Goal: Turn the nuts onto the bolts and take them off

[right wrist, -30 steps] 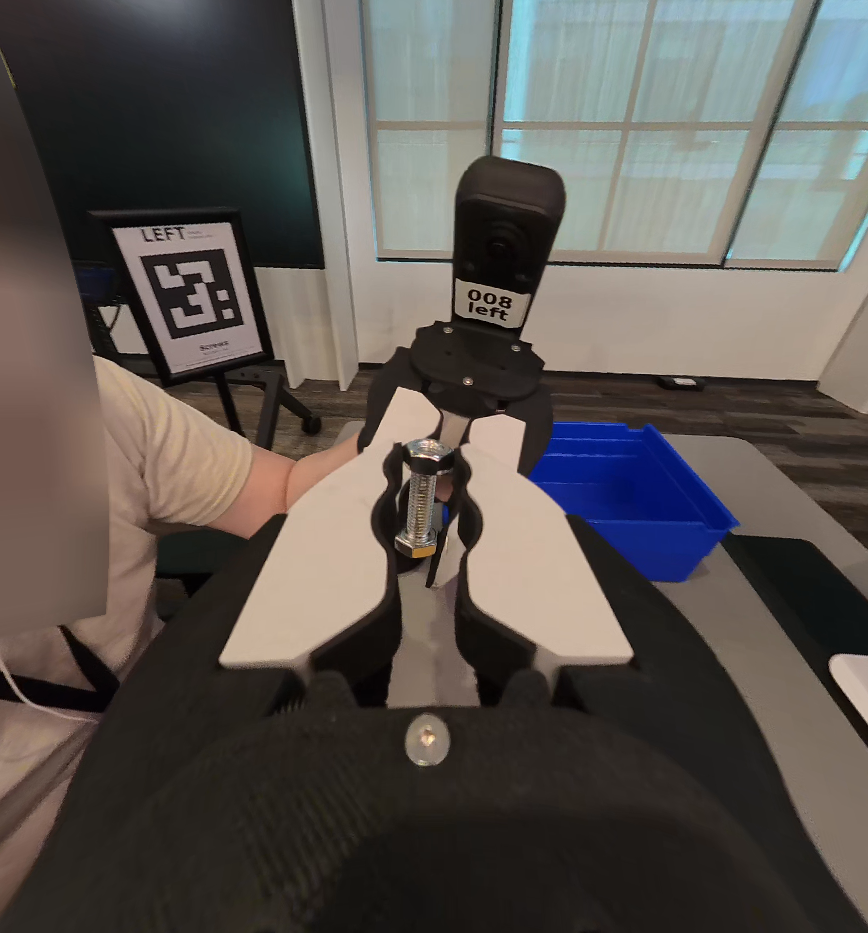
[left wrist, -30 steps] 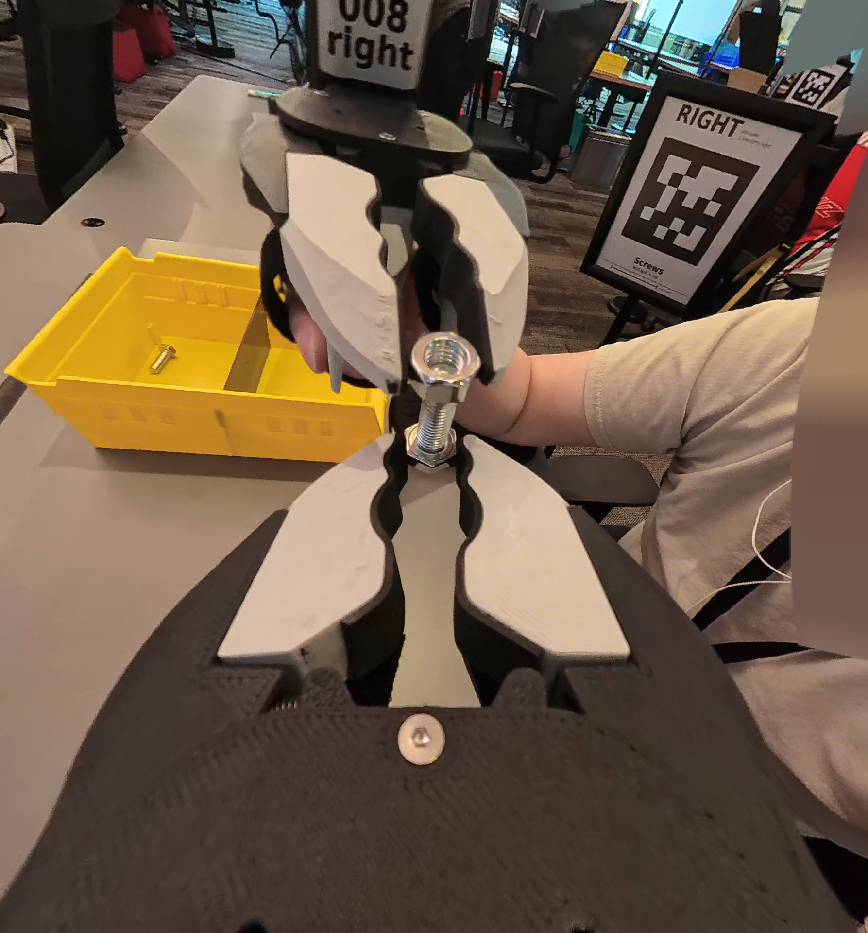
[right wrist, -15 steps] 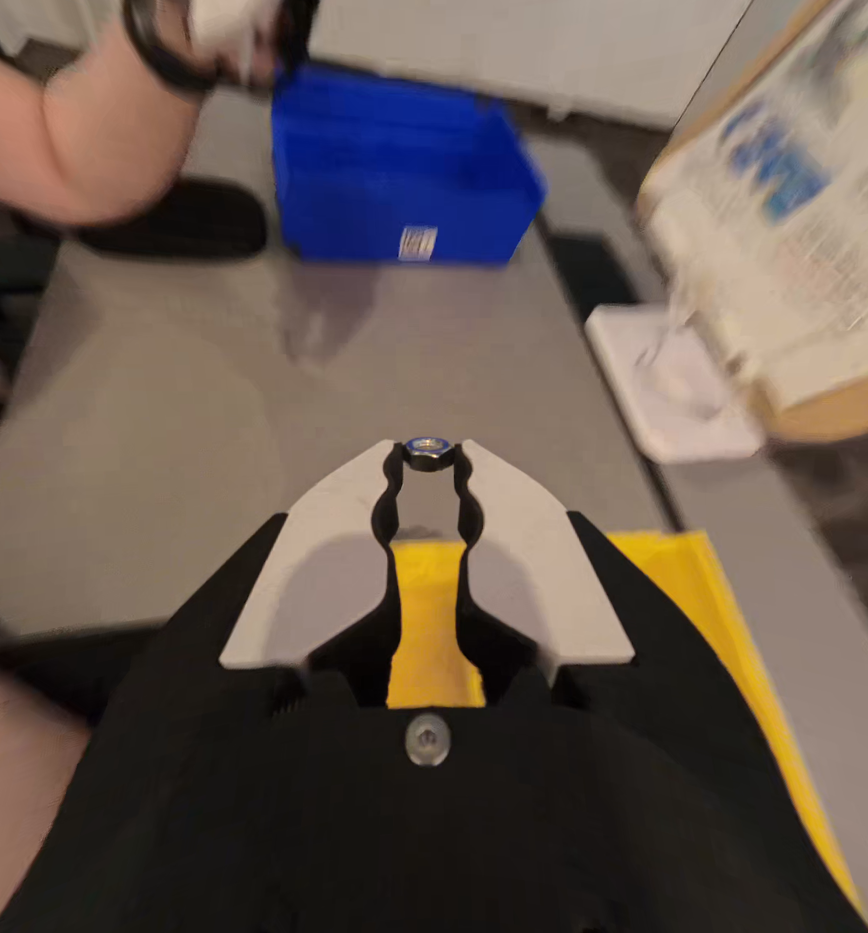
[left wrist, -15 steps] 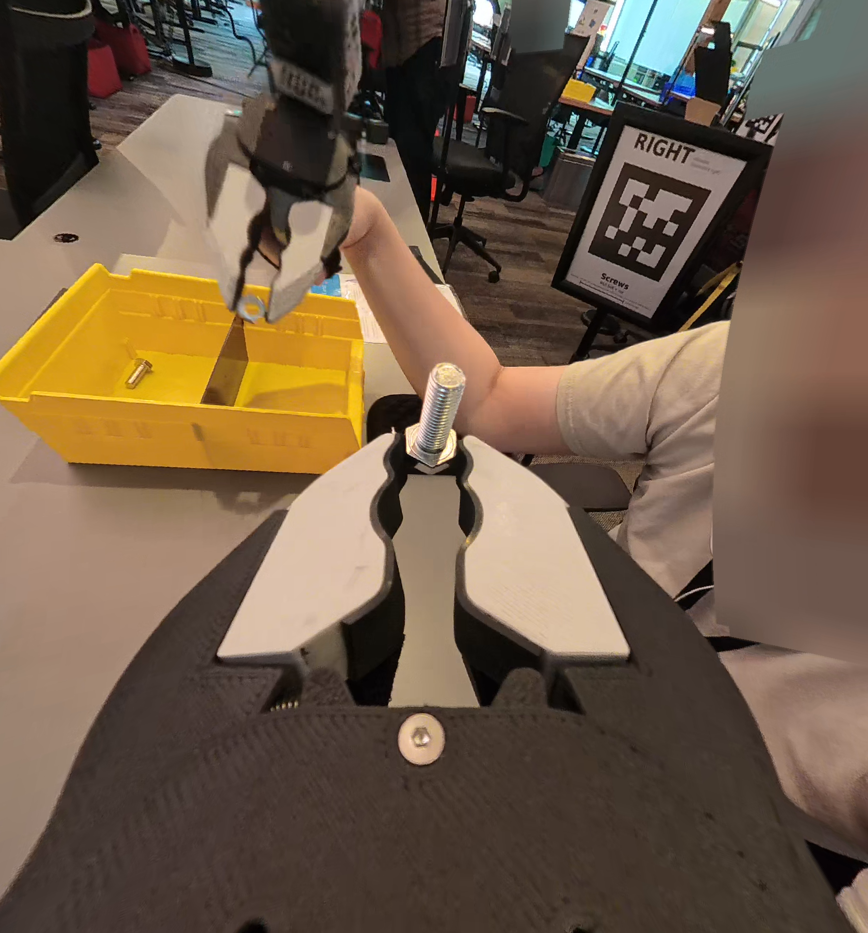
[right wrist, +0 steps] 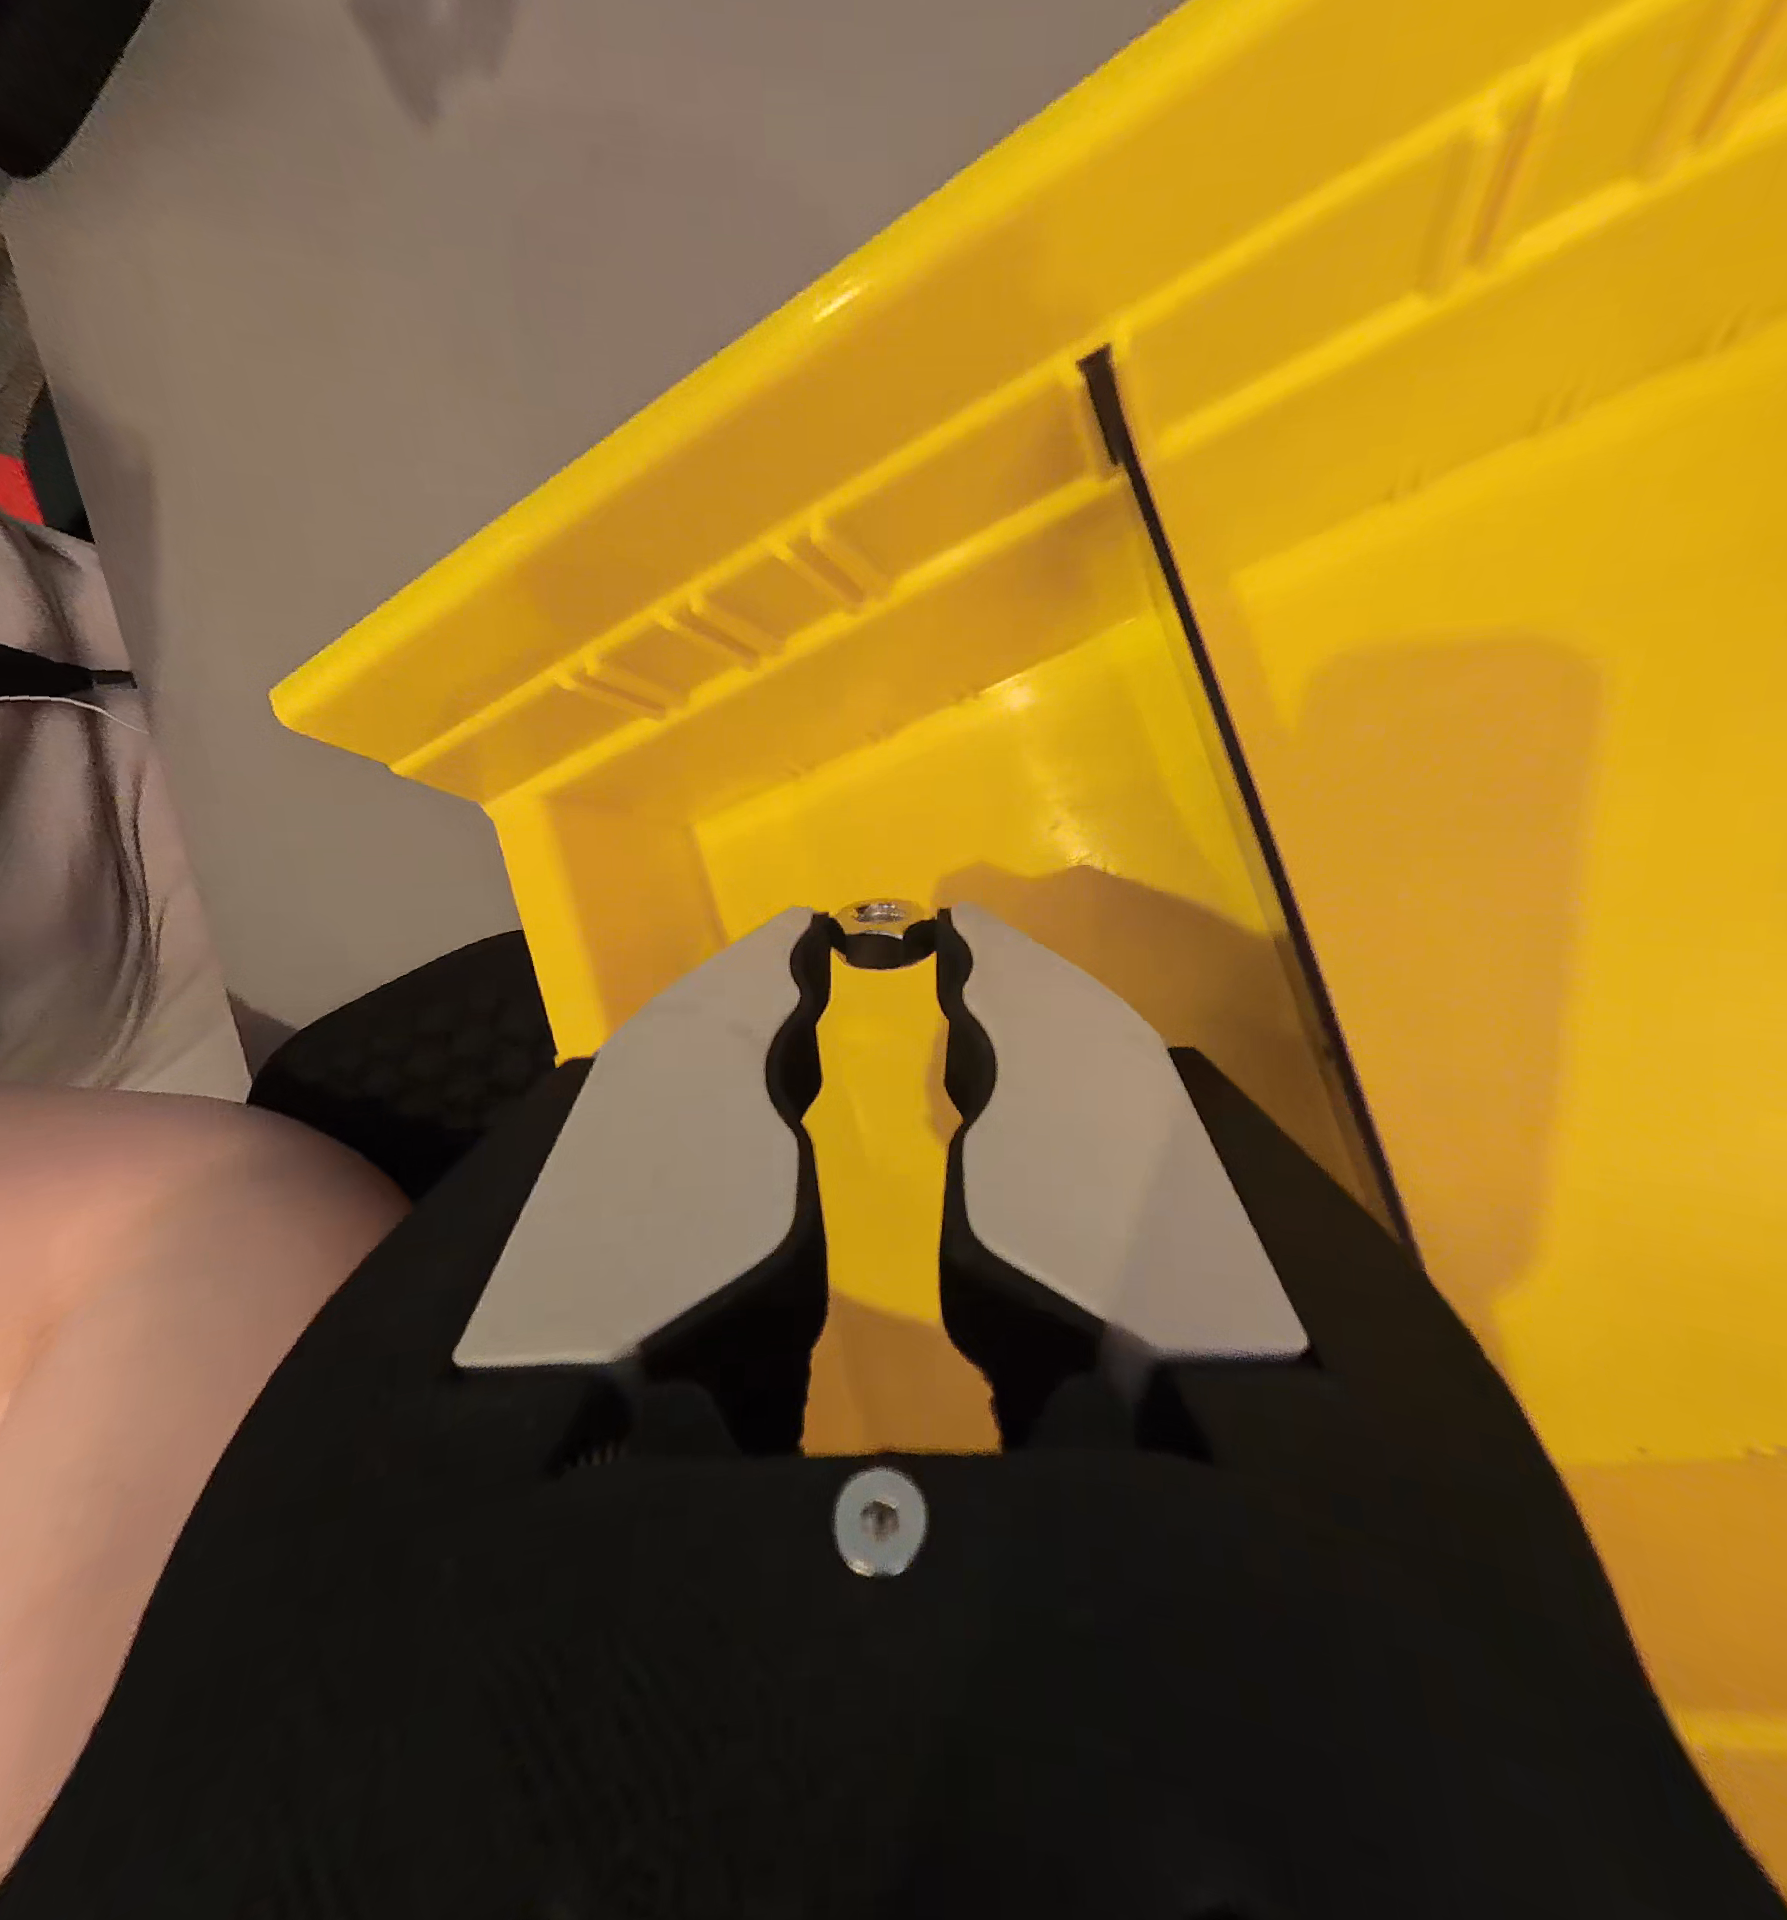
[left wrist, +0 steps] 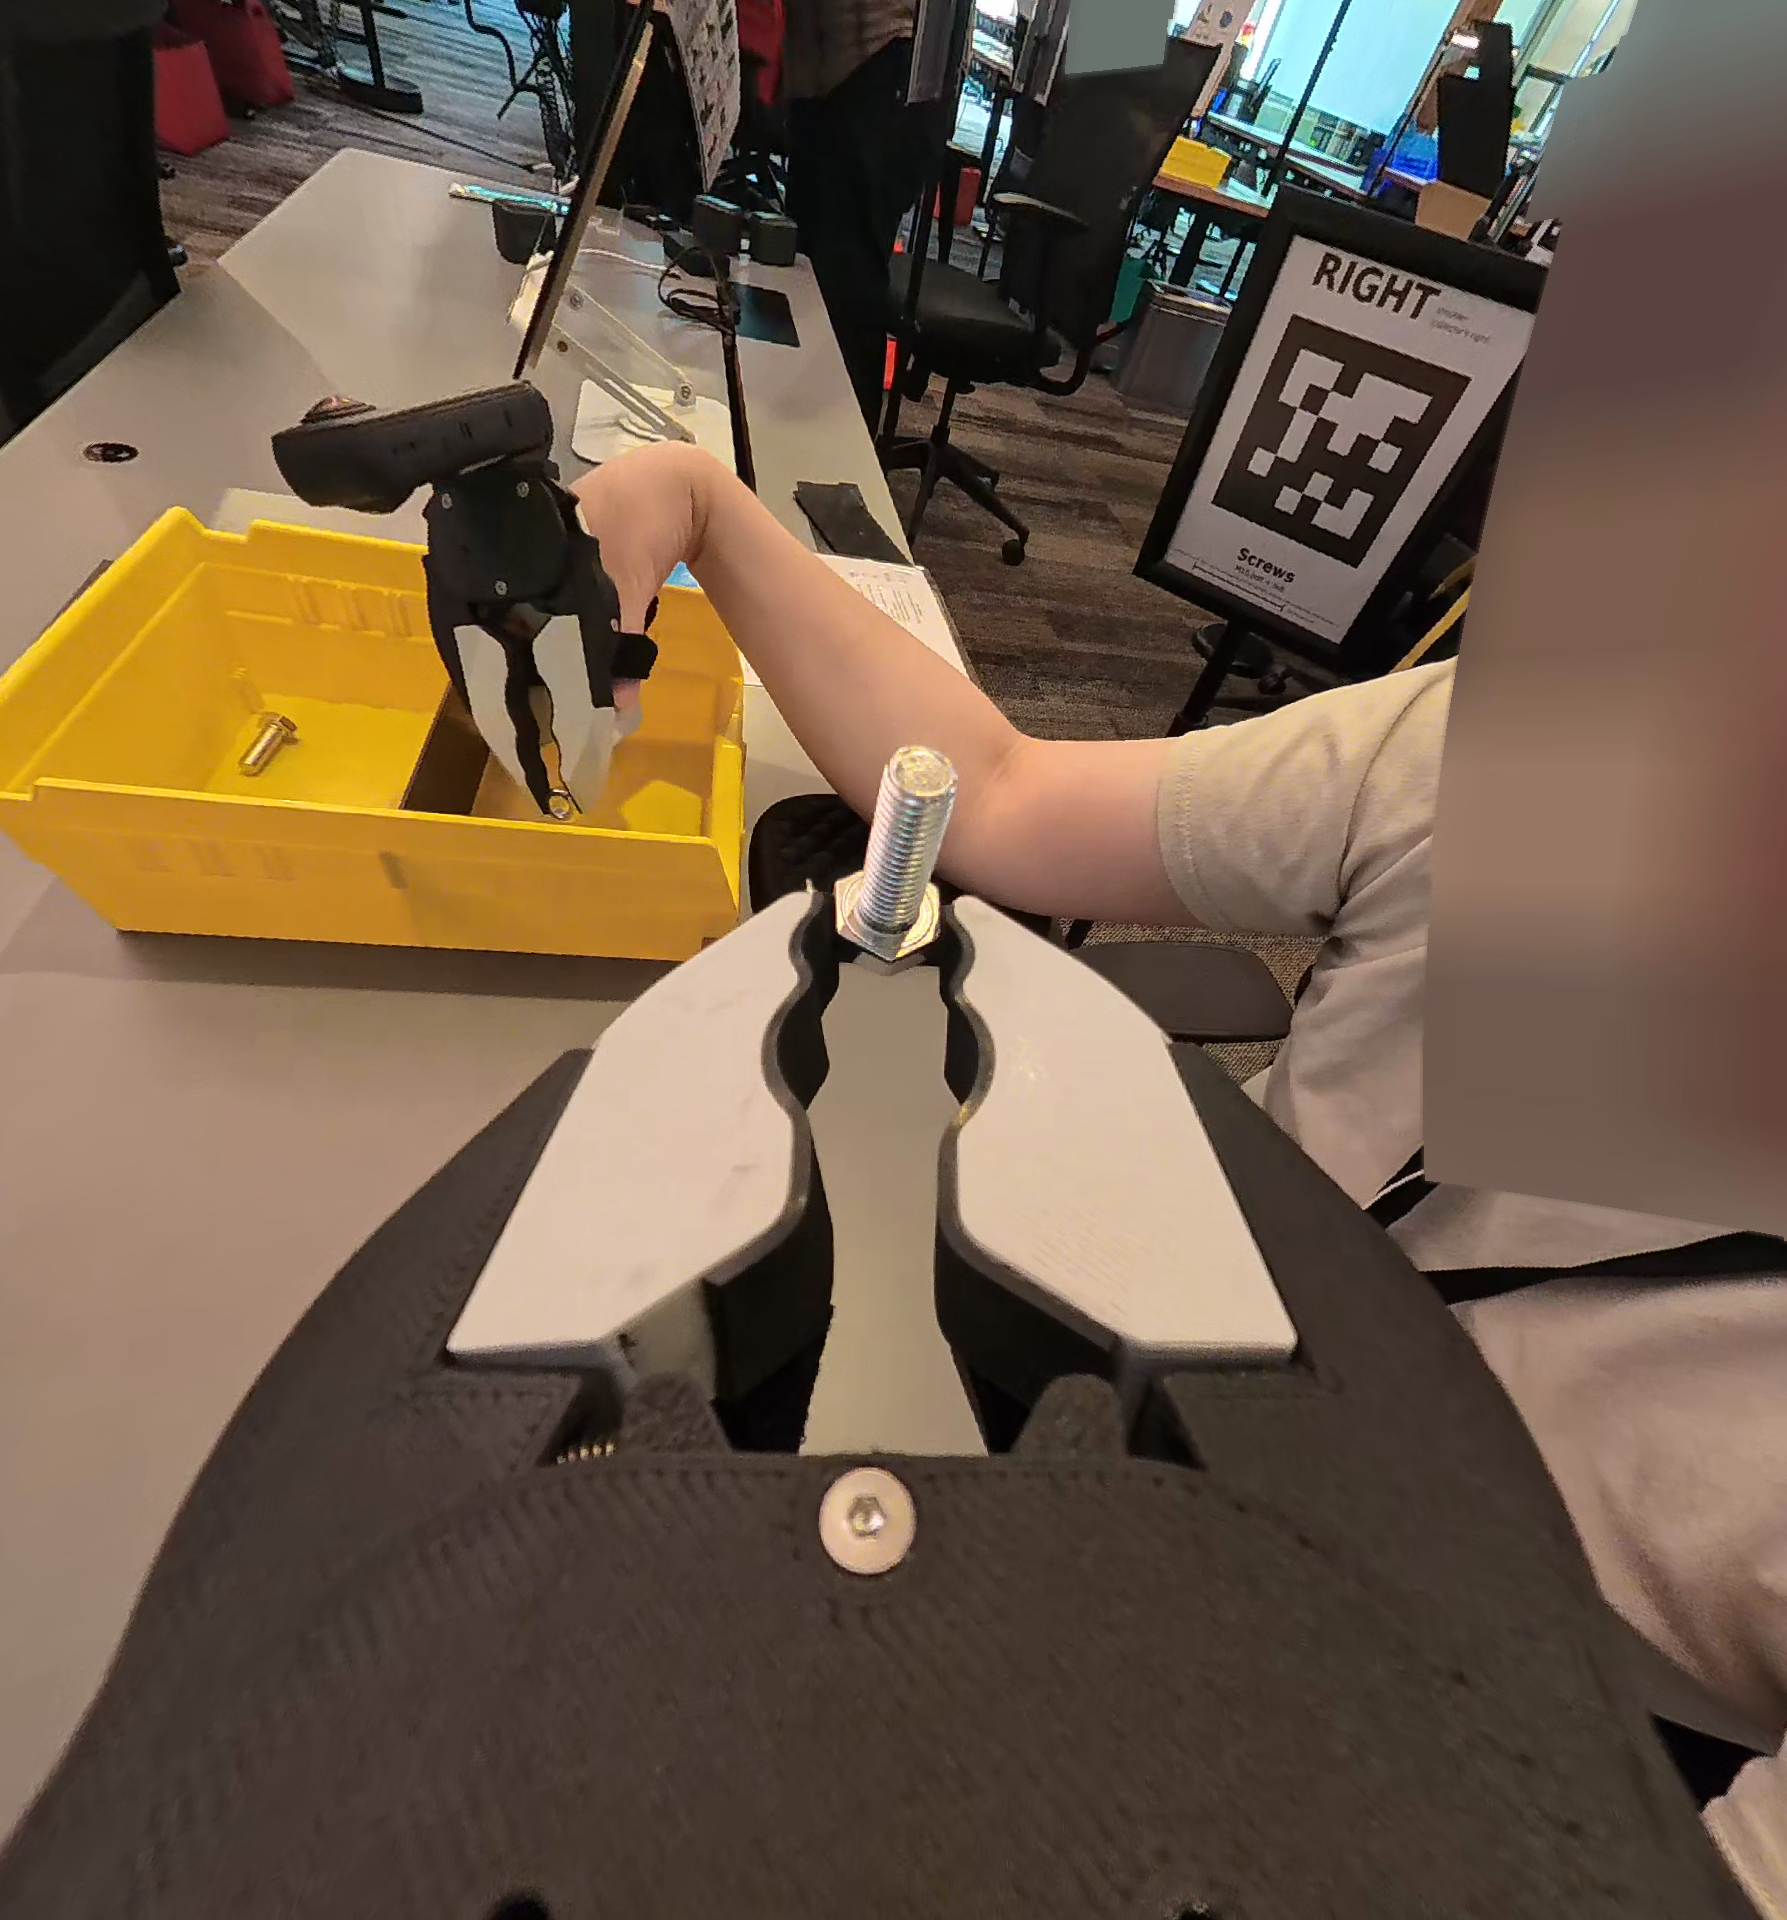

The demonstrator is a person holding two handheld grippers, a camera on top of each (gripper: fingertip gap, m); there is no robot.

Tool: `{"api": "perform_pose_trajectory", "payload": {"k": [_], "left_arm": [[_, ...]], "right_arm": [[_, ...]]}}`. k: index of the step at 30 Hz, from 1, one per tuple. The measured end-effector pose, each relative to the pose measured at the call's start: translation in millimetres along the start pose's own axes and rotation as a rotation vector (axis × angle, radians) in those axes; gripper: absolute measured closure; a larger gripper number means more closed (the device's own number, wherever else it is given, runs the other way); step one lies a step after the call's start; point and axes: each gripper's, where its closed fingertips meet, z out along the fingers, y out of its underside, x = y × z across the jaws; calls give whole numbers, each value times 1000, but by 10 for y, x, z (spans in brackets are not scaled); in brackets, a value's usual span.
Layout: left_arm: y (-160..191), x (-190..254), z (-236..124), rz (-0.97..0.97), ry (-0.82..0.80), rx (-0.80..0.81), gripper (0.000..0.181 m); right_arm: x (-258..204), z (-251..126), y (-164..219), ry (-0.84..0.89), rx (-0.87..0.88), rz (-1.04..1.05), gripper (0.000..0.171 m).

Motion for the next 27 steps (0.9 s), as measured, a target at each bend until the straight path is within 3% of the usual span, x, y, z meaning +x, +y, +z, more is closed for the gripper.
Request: {"api": "perform_pose_trajectory", "payload": {"k": [7,14,17,19,21,24,27], "left_arm": [[4,-7,-9,-9,6,1,163],[-3,4,-13,-3,3,0,163],[-2,-40,8,-8,-13,5,163],[21,-121,46,-13,-46,-1,163],[49,-228,89,-12,-96,-10,163],[76,-293,139,-25,-114,-15,163],[84,-333,145,-24,-137,-15,163]], "right_arm": [[-83,-46,-10,-58,34,119,150],[-234,-376,-300,11,230,-45,141],[-611,-598,-744,2,429,-317,136],[-943,-751,-1114,10,567,-495,119],[-1281,-869,-1506,36,710,-652,112],[-1727,-921,-2026,-2,899,-722,124],[-2026,-691,-2265,-164,897,-673,126]]}}
